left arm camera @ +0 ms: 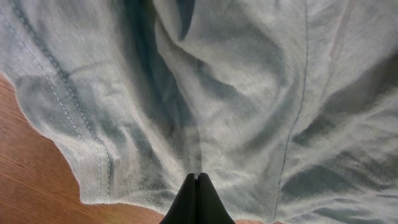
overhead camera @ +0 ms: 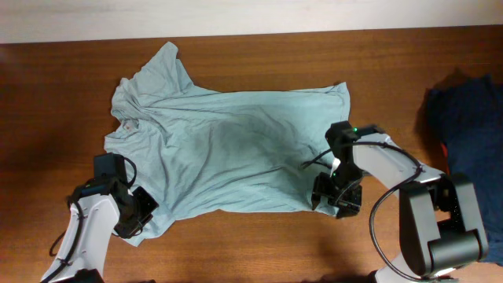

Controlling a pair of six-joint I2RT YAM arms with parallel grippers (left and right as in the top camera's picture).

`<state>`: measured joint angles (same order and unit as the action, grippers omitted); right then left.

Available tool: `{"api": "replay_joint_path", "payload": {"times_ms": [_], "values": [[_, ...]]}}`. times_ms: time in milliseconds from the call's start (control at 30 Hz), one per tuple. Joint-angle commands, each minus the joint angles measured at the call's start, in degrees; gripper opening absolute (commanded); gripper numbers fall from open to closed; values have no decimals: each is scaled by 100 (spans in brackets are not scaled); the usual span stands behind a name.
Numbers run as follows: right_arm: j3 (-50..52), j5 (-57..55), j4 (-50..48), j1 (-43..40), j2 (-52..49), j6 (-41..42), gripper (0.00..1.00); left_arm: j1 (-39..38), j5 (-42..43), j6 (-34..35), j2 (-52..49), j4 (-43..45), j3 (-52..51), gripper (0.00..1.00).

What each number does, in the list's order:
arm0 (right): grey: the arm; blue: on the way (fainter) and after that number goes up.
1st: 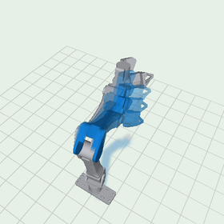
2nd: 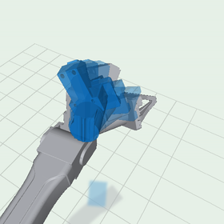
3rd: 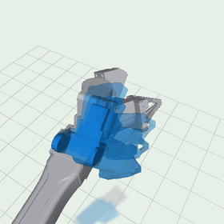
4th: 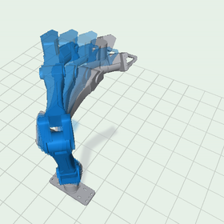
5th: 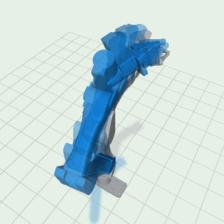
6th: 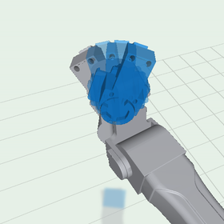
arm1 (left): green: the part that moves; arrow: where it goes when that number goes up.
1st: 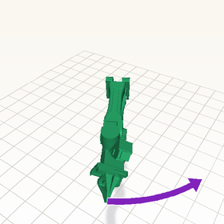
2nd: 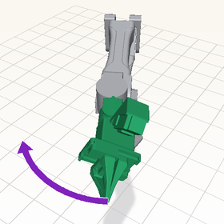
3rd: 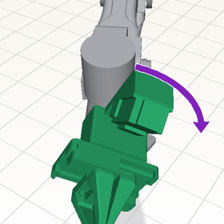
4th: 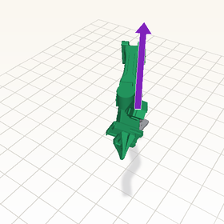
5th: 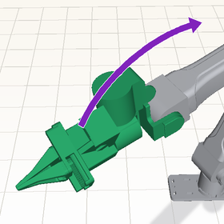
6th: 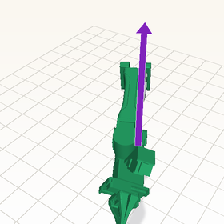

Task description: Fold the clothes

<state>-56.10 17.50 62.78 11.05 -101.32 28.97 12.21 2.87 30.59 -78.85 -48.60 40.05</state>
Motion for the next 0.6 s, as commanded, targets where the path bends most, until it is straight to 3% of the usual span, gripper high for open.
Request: {"api": "replay_joint_path", "payload": {"times_ms": [0,100,233,333,433,567], "values": [[393,179,-369,-22,-15,417,65,28,-81,-374,76,17,4,0],[413,127,-691,-22,-15,437,59,28,-79,-424,76,44,4,0],[382,-297,-1086,-33,-15,435,26,26,-122,-485,76,92,4,0],[120,-614,-990,-31,17,337,11,26,-120,-595,76,129,4,0],[-308,-621,-520,-24,142,-96,4,26,-125,-695,76,149,4,0],[-1154,-1154,516,-26,310,-267,4,26,-125,-695,76,179,4,0]]}}
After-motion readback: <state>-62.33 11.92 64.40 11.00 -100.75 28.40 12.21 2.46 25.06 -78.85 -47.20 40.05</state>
